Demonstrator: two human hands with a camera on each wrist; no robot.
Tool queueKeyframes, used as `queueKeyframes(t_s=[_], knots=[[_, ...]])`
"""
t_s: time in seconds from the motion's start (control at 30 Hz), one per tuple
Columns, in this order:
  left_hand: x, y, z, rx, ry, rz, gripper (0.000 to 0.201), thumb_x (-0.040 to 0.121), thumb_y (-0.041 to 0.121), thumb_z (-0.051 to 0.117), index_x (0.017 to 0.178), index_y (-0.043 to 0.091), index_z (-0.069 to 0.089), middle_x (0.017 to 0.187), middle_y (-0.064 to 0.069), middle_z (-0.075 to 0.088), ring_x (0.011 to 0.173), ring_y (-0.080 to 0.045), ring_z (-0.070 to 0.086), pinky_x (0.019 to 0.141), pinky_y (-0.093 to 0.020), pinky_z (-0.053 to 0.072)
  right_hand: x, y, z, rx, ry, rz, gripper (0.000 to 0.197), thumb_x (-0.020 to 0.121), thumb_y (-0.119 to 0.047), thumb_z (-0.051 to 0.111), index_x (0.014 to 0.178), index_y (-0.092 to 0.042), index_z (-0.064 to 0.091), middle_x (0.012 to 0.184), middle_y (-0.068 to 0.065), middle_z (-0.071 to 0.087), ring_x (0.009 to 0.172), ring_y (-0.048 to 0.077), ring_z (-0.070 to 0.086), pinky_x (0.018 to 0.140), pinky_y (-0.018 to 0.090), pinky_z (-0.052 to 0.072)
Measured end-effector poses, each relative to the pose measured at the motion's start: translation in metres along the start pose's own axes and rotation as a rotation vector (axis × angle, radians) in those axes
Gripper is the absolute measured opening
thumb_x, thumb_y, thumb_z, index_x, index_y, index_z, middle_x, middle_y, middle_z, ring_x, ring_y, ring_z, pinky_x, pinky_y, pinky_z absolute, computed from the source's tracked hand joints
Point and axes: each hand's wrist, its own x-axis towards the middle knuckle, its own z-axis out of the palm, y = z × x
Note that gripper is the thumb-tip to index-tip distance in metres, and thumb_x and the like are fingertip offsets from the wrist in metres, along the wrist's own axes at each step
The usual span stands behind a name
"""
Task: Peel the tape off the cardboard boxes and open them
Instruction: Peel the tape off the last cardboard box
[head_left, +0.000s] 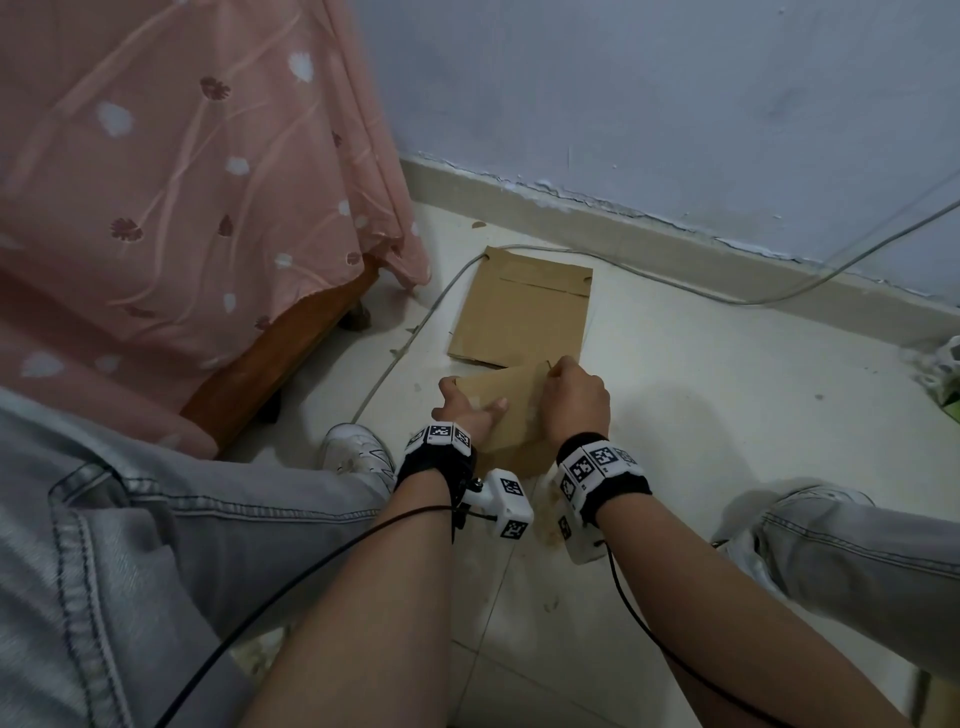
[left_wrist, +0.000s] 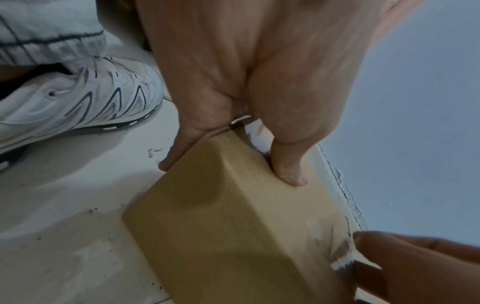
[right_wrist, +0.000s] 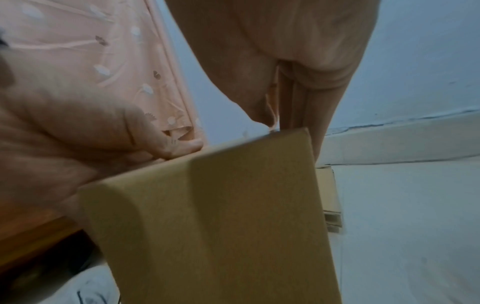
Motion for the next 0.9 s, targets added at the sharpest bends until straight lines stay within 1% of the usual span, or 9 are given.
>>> queueKeyframes(t_s=[0.1,0.23,0.33,0.37,0.43,0.53,0.6,0.73,0.9], knots=[[0.001,0.001,-0.001,0.009,-0.011,-0.006,0.09,0.08,0.054,0.07,0.143,0.027,0.011,0.139,-0.016,0.042,0.122,-0.041,0.049,0.105,-0.054,0.041,0.003,0.008,-0.005,0.13,-0.006,0.023,0.026,0.099,-0.021,0.039,0.108,-0.009,0.061,0.096,0.017,0.067,0.092,0.037,0.062,0.078,0.037,0.05],[0.0,0.005,0.0,0.042,-0.014,-0.012,0.097,0.072,0.06,0.071,0.141,0.029,0.011,0.138,-0.016,0.044,0.121,-0.042,0.049,0.103,-0.056,0.043,0.006,0.015,-0.015,0.203,-0.022,0.01,0.038,0.103,-0.032,0.036,0.097,-0.006,0.063,0.092,0.016,0.067,0.094,0.036,0.061,0.072,0.033,0.042],[0.001,0.005,0.0,0.067,-0.008,-0.01,0.099,0.063,0.066,0.068,0.138,0.032,0.013,0.135,-0.016,0.046,0.117,-0.043,0.052,0.1,-0.057,0.045,0.004,0.006,-0.018,0.134,-0.097,-0.026,0.039,0.096,-0.044,0.051,0.116,-0.013,0.064,0.104,0.012,0.069,0.1,0.031,0.062,0.084,0.036,0.052],[0.001,0.005,0.0,0.066,-0.009,-0.009,0.1,0.063,0.065,0.068,0.139,0.031,0.013,0.135,-0.016,0.046,0.117,-0.042,0.052,0.1,-0.057,0.045,0.001,0.003,-0.018,0.047,-0.129,-0.053,0.039,0.093,-0.043,0.056,0.117,-0.013,0.064,0.106,0.012,0.068,0.1,0.031,0.062,0.085,0.037,0.053],[0.001,0.005,0.0,0.052,-0.008,-0.002,0.098,0.071,0.06,0.071,0.141,0.027,0.012,0.136,-0.017,0.045,0.119,-0.042,0.05,0.103,-0.056,0.043,-0.005,-0.002,-0.013,-0.109,-0.13,-0.103,0.027,0.092,-0.031,0.06,0.107,-0.009,0.065,0.104,0.014,0.064,0.098,0.033,0.061,0.079,0.034,0.051],[0.003,0.003,0.0,0.037,0.003,0.0,0.094,0.078,0.053,0.073,0.143,0.023,0.011,0.138,-0.017,0.044,0.122,-0.041,0.049,0.105,-0.054,0.041,-0.011,-0.008,-0.009,-0.157,-0.055,-0.096,0.015,0.092,-0.012,0.056,0.095,-0.001,0.067,0.101,0.017,0.062,0.098,0.034,0.059,0.07,0.031,0.042],[0.004,0.003,0.0,0.029,0.004,-0.002,0.094,0.078,0.052,0.073,0.144,0.024,0.012,0.138,-0.017,0.044,0.122,-0.041,0.049,0.106,-0.053,0.041,-0.013,-0.01,-0.01,-0.159,-0.032,-0.075,0.014,0.092,-0.006,0.054,0.095,0.0,0.066,0.102,0.018,0.062,0.098,0.035,0.059,0.071,0.033,0.044],[0.003,0.004,0.001,0.025,-0.007,-0.003,0.094,0.075,0.054,0.073,0.141,0.025,0.013,0.138,-0.017,0.045,0.121,-0.041,0.05,0.105,-0.054,0.041,-0.015,-0.016,-0.012,-0.193,-0.033,-0.086,0.016,0.091,-0.002,0.053,0.104,-0.001,0.064,0.111,0.017,0.057,0.103,0.034,0.057,0.083,0.037,0.049],[0.002,0.006,0.002,0.041,-0.004,-0.007,0.094,0.076,0.055,0.072,0.142,0.026,0.012,0.139,-0.017,0.044,0.122,-0.041,0.049,0.104,-0.056,0.041,-0.013,-0.018,-0.011,-0.262,-0.086,-0.085,0.018,0.089,0.001,0.049,0.103,-0.002,0.06,0.107,0.016,0.063,0.099,0.033,0.061,0.081,0.038,0.05]])
